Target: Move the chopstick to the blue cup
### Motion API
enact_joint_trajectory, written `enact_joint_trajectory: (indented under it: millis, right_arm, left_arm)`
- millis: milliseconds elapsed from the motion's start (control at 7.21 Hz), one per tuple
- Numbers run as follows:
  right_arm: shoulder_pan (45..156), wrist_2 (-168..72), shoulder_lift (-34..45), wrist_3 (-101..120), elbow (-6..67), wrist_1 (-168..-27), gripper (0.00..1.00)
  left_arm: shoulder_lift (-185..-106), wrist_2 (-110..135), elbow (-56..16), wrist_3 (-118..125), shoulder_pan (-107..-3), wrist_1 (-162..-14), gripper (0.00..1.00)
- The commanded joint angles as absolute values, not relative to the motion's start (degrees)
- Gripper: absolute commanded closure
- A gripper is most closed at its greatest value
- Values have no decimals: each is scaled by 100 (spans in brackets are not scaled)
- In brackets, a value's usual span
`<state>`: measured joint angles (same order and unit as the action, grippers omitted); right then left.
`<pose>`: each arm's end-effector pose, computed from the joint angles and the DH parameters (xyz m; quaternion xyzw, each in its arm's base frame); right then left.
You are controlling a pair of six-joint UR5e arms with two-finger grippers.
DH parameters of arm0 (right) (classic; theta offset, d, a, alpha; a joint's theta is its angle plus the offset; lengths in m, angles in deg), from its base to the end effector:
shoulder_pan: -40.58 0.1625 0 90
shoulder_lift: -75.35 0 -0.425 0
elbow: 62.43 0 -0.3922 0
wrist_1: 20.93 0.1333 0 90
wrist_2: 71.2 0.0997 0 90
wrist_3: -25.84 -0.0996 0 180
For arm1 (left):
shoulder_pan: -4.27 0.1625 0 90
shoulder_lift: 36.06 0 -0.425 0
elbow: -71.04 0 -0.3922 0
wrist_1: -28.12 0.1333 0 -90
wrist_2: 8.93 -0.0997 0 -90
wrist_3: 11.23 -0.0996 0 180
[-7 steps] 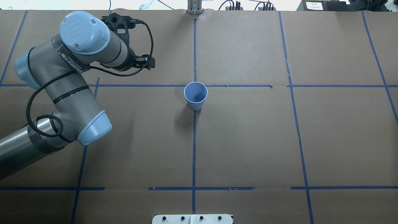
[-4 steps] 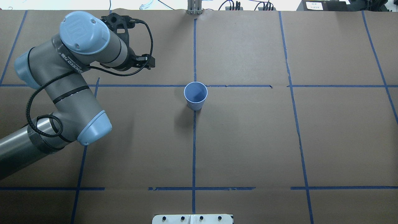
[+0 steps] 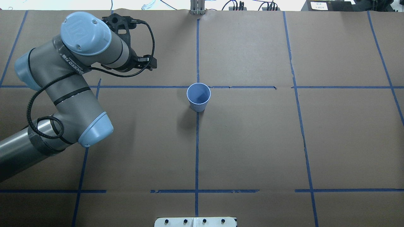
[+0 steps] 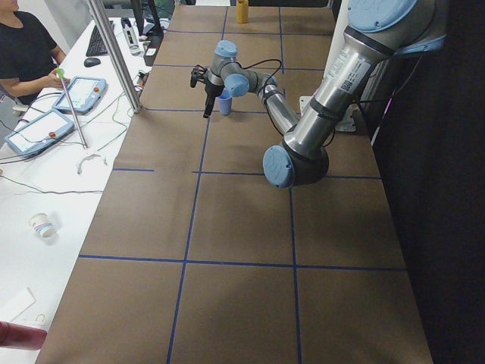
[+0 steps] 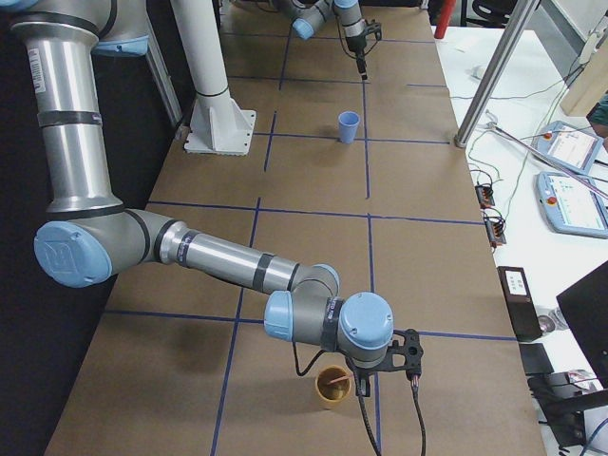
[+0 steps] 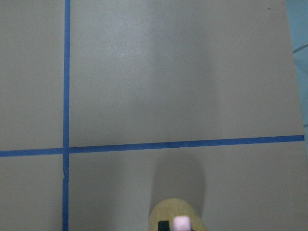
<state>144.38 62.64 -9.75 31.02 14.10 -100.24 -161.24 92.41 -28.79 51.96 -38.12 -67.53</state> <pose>0.1880 -0.4959 0.7125 0.0785 -0.3653 0.0628 0.9254 0.4114 -0.5295 0.2173 0.1682 0.4011 -0.0800 0.8969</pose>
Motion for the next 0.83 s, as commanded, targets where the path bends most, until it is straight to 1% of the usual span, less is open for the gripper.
enact_joint_trajectory:
  millis: [0, 277, 416, 555, 693]
  right_arm:
    - [14919, 6257, -1183, 3103, 2139, -10056, 100]
    - [15105, 6266, -1175, 3103, 2710, -10047, 100]
    - [14966, 6301, -1175, 2999, 3183, -10056, 100]
    - [14382, 6562, -1149, 2649, 3684, -10143, 100]
    - [13767, 6852, -1053, 1985, 4037, -10074, 100]
  left_arm:
    - [-16130, 9241, -2828, 5249, -3801, -6760, 0]
    - [-16113, 9241, -2758, 5276, -3792, -6917, 0]
    - [-16051, 9241, -2783, 5267, -3792, -6944, 0]
    - [-16042, 9241, -2827, 5249, -3792, -6936, 0]
    - [-16033, 9241, -2836, 5223, -3818, -6944, 0]
